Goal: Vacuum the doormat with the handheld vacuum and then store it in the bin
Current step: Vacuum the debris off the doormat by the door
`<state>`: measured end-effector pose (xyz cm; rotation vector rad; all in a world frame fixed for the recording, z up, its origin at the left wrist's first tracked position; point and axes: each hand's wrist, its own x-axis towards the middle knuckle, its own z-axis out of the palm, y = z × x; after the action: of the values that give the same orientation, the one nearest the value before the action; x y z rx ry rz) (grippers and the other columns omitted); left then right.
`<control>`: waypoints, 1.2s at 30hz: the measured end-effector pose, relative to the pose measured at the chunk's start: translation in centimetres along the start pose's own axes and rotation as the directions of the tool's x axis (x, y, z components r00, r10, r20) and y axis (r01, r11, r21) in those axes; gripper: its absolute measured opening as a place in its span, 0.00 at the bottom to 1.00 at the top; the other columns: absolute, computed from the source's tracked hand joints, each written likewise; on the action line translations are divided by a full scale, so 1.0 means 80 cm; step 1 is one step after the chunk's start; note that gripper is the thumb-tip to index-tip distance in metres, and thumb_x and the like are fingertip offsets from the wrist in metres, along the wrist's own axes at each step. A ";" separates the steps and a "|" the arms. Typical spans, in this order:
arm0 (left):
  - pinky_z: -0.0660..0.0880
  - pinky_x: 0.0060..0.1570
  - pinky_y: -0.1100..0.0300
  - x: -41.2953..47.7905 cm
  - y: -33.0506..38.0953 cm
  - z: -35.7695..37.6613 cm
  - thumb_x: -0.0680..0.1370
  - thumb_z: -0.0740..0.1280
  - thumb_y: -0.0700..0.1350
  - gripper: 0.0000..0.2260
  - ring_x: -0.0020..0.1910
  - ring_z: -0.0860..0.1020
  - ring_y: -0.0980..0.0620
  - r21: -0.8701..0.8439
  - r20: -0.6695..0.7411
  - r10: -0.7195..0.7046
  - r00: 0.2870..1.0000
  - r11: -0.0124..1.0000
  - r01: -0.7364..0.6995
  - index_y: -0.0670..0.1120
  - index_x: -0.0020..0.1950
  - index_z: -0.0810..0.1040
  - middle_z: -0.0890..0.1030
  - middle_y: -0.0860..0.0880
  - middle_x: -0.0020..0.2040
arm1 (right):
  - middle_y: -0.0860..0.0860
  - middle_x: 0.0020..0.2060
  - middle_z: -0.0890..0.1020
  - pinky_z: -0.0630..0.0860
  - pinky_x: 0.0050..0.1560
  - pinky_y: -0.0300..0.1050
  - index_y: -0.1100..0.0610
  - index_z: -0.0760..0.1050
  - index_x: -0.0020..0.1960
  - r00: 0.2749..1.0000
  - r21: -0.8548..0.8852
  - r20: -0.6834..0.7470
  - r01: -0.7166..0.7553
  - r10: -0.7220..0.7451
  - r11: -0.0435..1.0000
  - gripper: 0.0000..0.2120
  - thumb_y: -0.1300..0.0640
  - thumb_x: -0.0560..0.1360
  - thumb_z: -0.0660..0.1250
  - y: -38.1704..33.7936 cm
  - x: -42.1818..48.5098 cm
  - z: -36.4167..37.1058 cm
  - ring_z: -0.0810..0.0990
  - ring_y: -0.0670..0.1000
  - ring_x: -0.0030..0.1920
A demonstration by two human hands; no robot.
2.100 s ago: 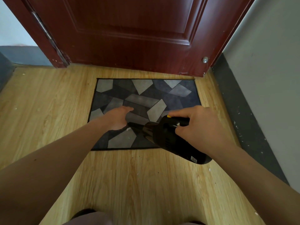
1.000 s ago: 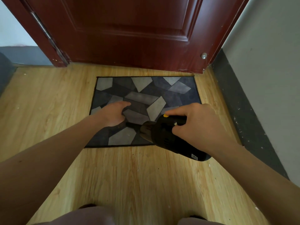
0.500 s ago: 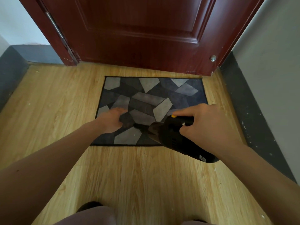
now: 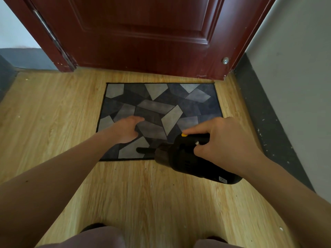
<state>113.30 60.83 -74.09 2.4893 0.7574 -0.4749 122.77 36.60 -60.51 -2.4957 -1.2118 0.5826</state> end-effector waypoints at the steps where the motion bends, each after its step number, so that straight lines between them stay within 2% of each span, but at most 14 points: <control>1: 0.61 0.69 0.59 0.000 0.003 0.000 0.79 0.62 0.39 0.26 0.73 0.63 0.47 0.001 -0.002 0.005 1.000 1.000 -0.005 0.47 0.76 0.58 0.63 0.45 0.75 | 0.40 0.46 0.83 0.69 0.36 0.29 0.39 0.80 0.55 1.000 -0.002 -0.006 -0.007 0.007 1.000 0.19 0.59 0.69 0.68 0.003 -0.001 0.000 0.74 0.41 0.36; 3: 0.60 0.70 0.60 0.001 0.008 0.002 0.79 0.62 0.39 0.26 0.73 0.63 0.47 -0.002 -0.003 0.018 1.000 1.000 -0.018 0.46 0.76 0.58 0.62 0.45 0.75 | 0.42 0.48 0.84 0.76 0.42 0.36 0.39 0.80 0.55 0.999 0.005 -0.036 -0.039 0.039 0.999 0.19 0.59 0.69 0.68 0.012 -0.003 -0.002 0.78 0.43 0.42; 5: 0.59 0.70 0.60 0.003 0.018 0.004 0.79 0.62 0.40 0.26 0.73 0.62 0.47 0.011 0.005 0.042 0.999 0.999 -0.042 0.46 0.76 0.58 0.62 0.45 0.75 | 0.43 0.48 0.84 0.79 0.46 0.41 0.40 0.80 0.55 0.993 0.007 -0.082 -0.081 0.081 0.997 0.19 0.59 0.68 0.69 0.024 -0.006 -0.004 0.80 0.46 0.45; 8: 0.61 0.69 0.60 0.010 0.037 0.010 0.79 0.61 0.40 0.26 0.72 0.64 0.47 0.030 0.028 0.092 0.995 0.995 -0.093 0.48 0.76 0.58 0.62 0.46 0.75 | 0.44 0.47 0.85 0.81 0.43 0.45 0.39 0.80 0.53 0.980 0.027 -0.137 -0.140 0.143 0.990 0.19 0.59 0.68 0.69 0.043 -0.015 -0.007 0.81 0.46 0.42; 15: 0.63 0.68 0.58 0.024 0.085 0.010 0.78 0.62 0.40 0.26 0.71 0.65 0.48 0.097 0.076 0.233 0.969 0.966 -0.240 0.48 0.76 0.60 0.63 0.46 0.74 | 0.41 0.39 0.85 0.81 0.39 0.45 0.38 0.81 0.50 0.946 0.098 -0.198 -0.242 0.257 0.965 0.21 0.62 0.66 0.68 0.069 -0.059 0.003 0.81 0.44 0.37; 18: 0.64 0.69 0.57 0.033 0.100 0.005 0.77 0.62 0.38 0.27 0.71 0.66 0.46 0.135 0.099 0.269 0.958 0.950 -0.280 0.47 0.75 0.60 0.64 0.44 0.74 | 0.39 0.40 0.85 0.79 0.39 0.39 0.38 0.81 0.50 0.930 0.093 -0.226 -0.277 0.292 0.956 0.22 0.62 0.65 0.69 0.079 -0.078 0.009 0.82 0.43 0.38; 23: 0.67 0.68 0.54 0.038 0.123 0.011 0.77 0.62 0.39 0.25 0.68 0.69 0.46 0.128 0.130 0.330 0.935 0.929 -0.346 0.47 0.74 0.62 0.67 0.45 0.72 | 0.37 0.46 0.84 0.75 0.45 0.33 0.37 0.80 0.53 0.913 0.081 -0.239 -0.321 0.331 0.944 0.22 0.61 0.66 0.69 0.090 -0.088 0.012 0.81 0.41 0.43; 26: 0.66 0.68 0.55 0.038 0.137 0.022 0.77 0.62 0.38 0.27 0.70 0.67 0.46 0.140 0.162 0.351 0.922 0.917 -0.374 0.47 0.75 0.60 0.65 0.45 0.73 | 0.38 0.45 0.85 0.78 0.47 0.38 0.38 0.81 0.53 0.894 0.097 -0.278 -0.337 0.351 0.936 0.22 0.61 0.66 0.69 0.094 -0.093 0.010 0.83 0.42 0.44; 30: 0.65 0.69 0.54 0.041 0.142 0.028 0.77 0.62 0.39 0.28 0.71 0.65 0.46 0.148 0.157 0.351 0.923 0.916 -0.373 0.47 0.76 0.58 0.63 0.44 0.74 | 0.38 0.42 0.85 0.82 0.45 0.45 0.39 0.82 0.49 0.863 0.105 -0.361 -0.340 0.355 0.934 0.21 0.61 0.63 0.69 0.098 -0.098 0.013 0.84 0.42 0.41; 32: 0.65 0.69 0.54 0.043 0.142 0.028 0.77 0.62 0.39 0.28 0.71 0.66 0.46 0.143 0.155 0.345 0.926 0.919 -0.367 0.47 0.76 0.58 0.63 0.44 0.74 | 0.39 0.42 0.85 0.82 0.44 0.44 0.39 0.82 0.50 0.875 0.104 -0.345 -0.324 0.340 0.940 0.21 0.61 0.63 0.69 0.097 -0.101 0.011 0.84 0.43 0.40; 36: 0.65 0.69 0.55 0.044 0.140 0.027 0.77 0.62 0.38 0.27 0.70 0.66 0.46 0.131 0.150 0.334 0.931 0.926 -0.354 0.47 0.75 0.59 0.65 0.44 0.73 | 0.40 0.45 0.85 0.77 0.43 0.34 0.40 0.81 0.53 0.920 0.082 -0.218 -0.317 0.327 0.945 0.21 0.61 0.66 0.70 0.090 -0.102 0.003 0.83 0.43 0.42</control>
<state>122.33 53.01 -73.53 2.6326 0.2291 -0.5709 122.92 25.83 -62.02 -2.6541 -0.7008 0.3766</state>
